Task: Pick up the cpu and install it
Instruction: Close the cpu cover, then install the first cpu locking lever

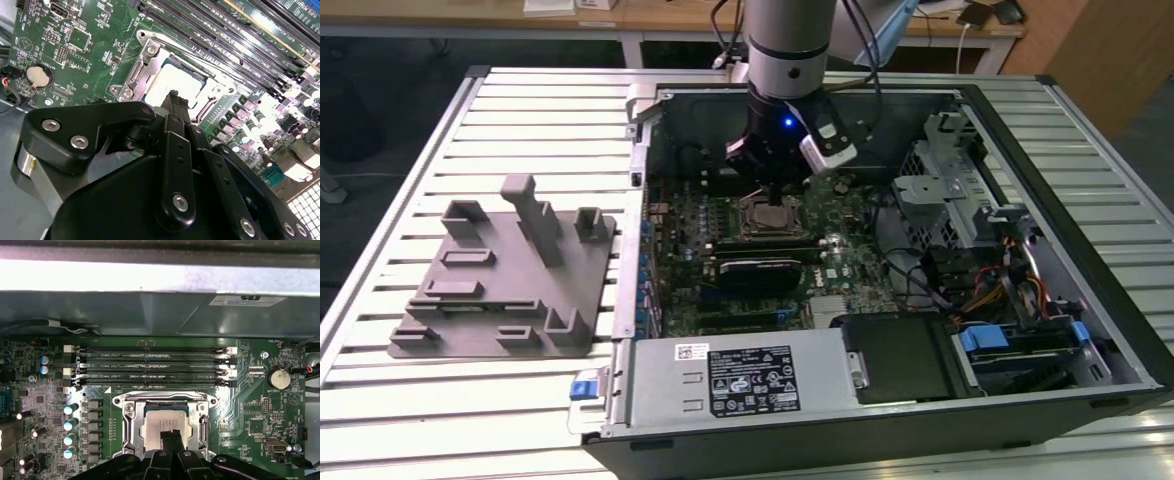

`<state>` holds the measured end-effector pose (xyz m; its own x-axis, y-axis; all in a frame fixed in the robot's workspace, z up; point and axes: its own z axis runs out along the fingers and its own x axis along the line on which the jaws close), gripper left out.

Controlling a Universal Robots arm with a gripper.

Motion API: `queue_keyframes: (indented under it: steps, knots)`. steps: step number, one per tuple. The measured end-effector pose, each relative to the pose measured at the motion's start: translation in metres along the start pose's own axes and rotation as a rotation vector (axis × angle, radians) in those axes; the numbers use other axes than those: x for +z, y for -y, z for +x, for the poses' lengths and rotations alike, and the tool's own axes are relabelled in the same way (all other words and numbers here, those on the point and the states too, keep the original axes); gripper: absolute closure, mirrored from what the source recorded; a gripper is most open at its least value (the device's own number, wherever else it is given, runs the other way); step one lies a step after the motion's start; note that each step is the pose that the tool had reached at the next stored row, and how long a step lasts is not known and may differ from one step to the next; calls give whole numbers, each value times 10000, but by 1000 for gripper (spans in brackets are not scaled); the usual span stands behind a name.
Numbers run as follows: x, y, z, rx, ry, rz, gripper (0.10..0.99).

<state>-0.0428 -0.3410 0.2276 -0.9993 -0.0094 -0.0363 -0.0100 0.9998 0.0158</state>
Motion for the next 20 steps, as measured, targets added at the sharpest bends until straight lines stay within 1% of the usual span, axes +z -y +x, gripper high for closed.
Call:
queue_keyframes:
  steps: [11, 13, 16, 19, 20]
  knots:
    - [0, 0, 0, 21, 1, 1, 980]
    - [-3, 0, 1, 23, 0, -14, 980]
    - [-33, 0, -1, 26, 2, -125, 980]
    - [-65, -1, -2, 32, 4, -313, 980]
    - [-65, -1, -2, 34, 4, -356, 980]
